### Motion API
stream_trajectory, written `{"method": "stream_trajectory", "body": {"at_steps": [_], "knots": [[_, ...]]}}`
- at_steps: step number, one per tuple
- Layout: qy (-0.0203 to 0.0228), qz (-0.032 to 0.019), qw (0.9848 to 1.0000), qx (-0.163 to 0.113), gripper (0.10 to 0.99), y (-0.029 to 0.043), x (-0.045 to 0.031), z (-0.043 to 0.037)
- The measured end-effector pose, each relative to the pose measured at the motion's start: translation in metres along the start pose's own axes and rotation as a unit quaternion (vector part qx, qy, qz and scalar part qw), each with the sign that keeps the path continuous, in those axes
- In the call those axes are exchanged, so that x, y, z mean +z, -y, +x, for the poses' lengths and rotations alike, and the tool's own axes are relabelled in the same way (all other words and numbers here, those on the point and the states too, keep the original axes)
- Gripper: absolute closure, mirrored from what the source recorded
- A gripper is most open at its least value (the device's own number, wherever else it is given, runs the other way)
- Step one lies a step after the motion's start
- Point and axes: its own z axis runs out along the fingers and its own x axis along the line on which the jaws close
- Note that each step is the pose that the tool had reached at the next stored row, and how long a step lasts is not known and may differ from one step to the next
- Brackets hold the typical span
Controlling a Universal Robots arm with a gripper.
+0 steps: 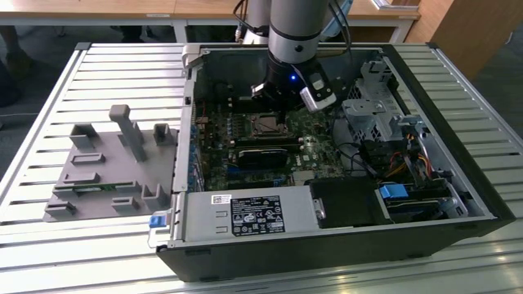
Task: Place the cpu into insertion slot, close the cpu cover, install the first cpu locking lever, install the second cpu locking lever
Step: 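Install the second cpu locking lever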
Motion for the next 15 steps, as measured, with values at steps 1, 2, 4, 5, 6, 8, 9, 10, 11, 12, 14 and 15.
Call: {"method": "stream_trajectory", "body": {"at_steps": [1, 2, 4, 5, 6, 8, 9, 10, 11, 12, 14, 15], "knots": [[0.0, 0.0, 1.0, 0.0, 0.98, 0.0004, -0.0001, 0.0], [0.0, 0.0001, 1.0, 0.0, 0.98, 0.0009, -0.0001, 0.0], [0.0, 0.0001, 1.0, 0.0, 0.98, 0.0022, -0.0002, -0.0001], [0.0, 0.0001, 1.0, 0.0, 0.98, 0.0029, -0.0003, -0.0001], [0.0, 0.0001, 1.0, 0.0, 0.98, 0.004, -0.0003, -0.0001], [0.0, -0.0001, 1.0, 0.0, 0.98, 0.0061, -0.0005, -0.0002], [0.0, -0.0001, 1.0, 0.0, 0.98, 0.0069, -0.0006, -0.0002], [0.0, -0.0002, 1.0, 0.0, 0.98, 0.0081, -0.0007, -0.0002], [0.0, -0.0002, 1.0, 0.0, 0.98, 0.0092, -0.0008, -0.0003], [-0.0001, -0.0002, 1.0, 0.0, 0.98, 0.0104, -0.0009, -0.0003], [-0.0005, -0.0002, 1.0, 0.0, 0.98, 0.0122, -0.0011, -0.0004], [-0.0006, -0.0002, 1.0, 0.0, 0.98, 0.013, -0.0012, -0.0004]]}}
